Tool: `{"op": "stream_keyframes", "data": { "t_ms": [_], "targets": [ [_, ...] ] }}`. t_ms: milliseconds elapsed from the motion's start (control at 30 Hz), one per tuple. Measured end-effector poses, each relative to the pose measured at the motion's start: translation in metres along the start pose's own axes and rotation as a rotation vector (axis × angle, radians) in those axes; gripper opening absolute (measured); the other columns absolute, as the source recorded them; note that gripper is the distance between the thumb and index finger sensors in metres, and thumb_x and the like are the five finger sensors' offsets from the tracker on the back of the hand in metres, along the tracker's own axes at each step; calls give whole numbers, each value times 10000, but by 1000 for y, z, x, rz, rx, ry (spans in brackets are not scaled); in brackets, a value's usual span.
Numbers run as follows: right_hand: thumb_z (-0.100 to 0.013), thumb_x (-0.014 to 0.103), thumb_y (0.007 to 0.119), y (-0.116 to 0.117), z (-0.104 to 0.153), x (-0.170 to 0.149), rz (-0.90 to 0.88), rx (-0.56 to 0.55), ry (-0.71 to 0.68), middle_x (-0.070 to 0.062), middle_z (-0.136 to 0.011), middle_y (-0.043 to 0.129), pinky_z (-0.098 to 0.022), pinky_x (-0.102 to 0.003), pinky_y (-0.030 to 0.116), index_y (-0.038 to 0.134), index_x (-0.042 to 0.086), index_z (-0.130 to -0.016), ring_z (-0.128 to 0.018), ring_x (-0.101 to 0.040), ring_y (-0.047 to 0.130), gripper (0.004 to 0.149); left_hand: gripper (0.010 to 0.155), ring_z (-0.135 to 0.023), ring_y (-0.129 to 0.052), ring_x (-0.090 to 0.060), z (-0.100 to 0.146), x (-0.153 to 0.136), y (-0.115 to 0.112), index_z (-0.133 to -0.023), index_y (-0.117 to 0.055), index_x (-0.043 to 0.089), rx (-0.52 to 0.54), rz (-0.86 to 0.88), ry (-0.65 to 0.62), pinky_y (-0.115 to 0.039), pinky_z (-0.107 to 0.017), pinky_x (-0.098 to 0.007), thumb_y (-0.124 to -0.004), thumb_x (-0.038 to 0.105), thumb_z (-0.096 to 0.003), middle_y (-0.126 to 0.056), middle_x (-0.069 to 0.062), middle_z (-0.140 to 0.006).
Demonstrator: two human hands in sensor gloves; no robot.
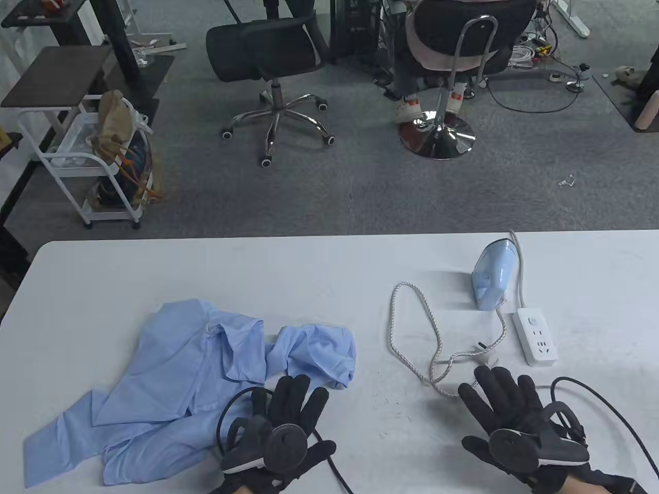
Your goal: Iron long-sleeve shirt with electric iron on table
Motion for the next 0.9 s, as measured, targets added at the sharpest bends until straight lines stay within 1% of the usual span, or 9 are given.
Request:
{"op": "stream_keyframes", "data": {
  "t_ms": [167,267,400,500,600,767,800,867,900],
  "targets": [
    [-619,563,548,-6,3,-5,-5,-34,24,-365,-1098,-7,-625,-871,230,83,92,-1129,-1009,-701,157,835,901,-1083,-168,-640,0,1,-1,-1203,-136,142,5,1,4,-178,-586,-875,-546,653,-584,-72,-354,-1189],
    [-619,562,552,-7,4,-11,-15,-64,74,-373,-1113,47,-631,-866,274,123,84,-1140,-1020,-699,242,827,900,-1083,-170,-641,-1,2,-1,-1203,-136,141,4,-2,4,-178,-587,-875,-546,650,-585,-74,-356,-1189],
    [-617,562,565,-9,7,-25,-88,-134,167,-387,-1137,221,-631,-852,361,192,57,-1149,-1013,-679,432,823,897,-1083,-171,-640,-1,2,-1,-1203,-138,141,6,1,4,-179,-587,-874,-545,648,-585,-75,-355,-1189],
    [-616,558,578,-9,10,-38,-119,-183,255,-394,-1132,301,-627,-842,400,242,36,-1150,-991,-672,508,819,897,-1083,-169,-640,-1,3,-1,-1203,-139,140,9,-1,-1,-178,-587,-874,-545,647,-585,-75,-354,-1189],
    [-617,557,583,-9,12,-48,-127,-206,329,-398,-1123,365,-624,-832,433,272,19,-1149,-970,-661,566,818,896,-1083,-172,-640,0,4,1,-1203,-141,139,18,-2,-6,-178,-588,-873,-546,645,-585,-76,-356,-1189],
    [-612,550,606,-13,12,-64,-226,-282,465,-378,-1061,594,-608,-811,505,419,-19,-1132,-888,-620,728,793,892,-1083,-167,-639,4,5,8,-1203,-141,136,48,10,-10,-174,-589,-872,-548,637,-588,-79,-356,-1190],
    [-612,544,617,-14,9,-67,-233,-282,493,-372,-1042,633,-605,-809,512,457,-23,-1124,-871,-609,754,781,890,-1083,-167,-640,5,5,9,-1203,-143,138,55,16,-10,-173,-589,-872,-548,637,-587,-80,-354,-1191],
    [-608,543,638,-13,0,-70,-197,-242,530,-354,-1014,686,-605,-806,516,523,-23,-1107,-845,-594,787,763,889,-1083,-166,-639,6,4,10,-1204,-146,136,60,24,-10,-172,-590,-872,-549,634,-588,-84,-355,-1191],
    [-606,545,646,-12,-8,-71,-141,-193,552,-342,-1001,711,-605,-805,518,551,-15,-1098,-833,-580,805,752,887,-1082,-168,-639,6,4,10,-1204,-149,136,59,26,-10,-174,-589,-872,-550,633,-588,-114,-356,-1189]
  ]
}}
Point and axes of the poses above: the tracker on the back of each hand, its own x axis roughly to the thumb side, its own z axis roughly from the fingertips to the wrist, y = z × x, the point moved 1 cm from there along -z, roughly from the wrist to the fingertips
